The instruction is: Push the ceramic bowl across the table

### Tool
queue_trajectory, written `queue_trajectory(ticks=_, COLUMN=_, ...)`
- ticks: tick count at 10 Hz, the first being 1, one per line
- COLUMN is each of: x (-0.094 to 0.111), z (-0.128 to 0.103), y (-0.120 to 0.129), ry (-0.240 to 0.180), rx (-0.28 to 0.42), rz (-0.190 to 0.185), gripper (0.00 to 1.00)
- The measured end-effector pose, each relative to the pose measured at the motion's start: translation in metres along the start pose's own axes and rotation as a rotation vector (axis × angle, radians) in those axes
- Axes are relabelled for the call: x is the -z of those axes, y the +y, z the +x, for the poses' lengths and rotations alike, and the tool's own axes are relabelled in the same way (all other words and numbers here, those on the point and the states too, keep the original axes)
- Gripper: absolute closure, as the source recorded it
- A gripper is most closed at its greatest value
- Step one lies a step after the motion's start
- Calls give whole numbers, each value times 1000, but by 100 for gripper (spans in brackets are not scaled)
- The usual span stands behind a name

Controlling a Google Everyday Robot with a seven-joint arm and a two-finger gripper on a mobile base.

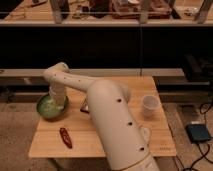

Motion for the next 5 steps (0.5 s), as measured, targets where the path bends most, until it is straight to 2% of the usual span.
queue_trajectory(ticks=5, x=2, z=-13, y=36, ry=-4, rx=-93, rz=-55, gripper=100)
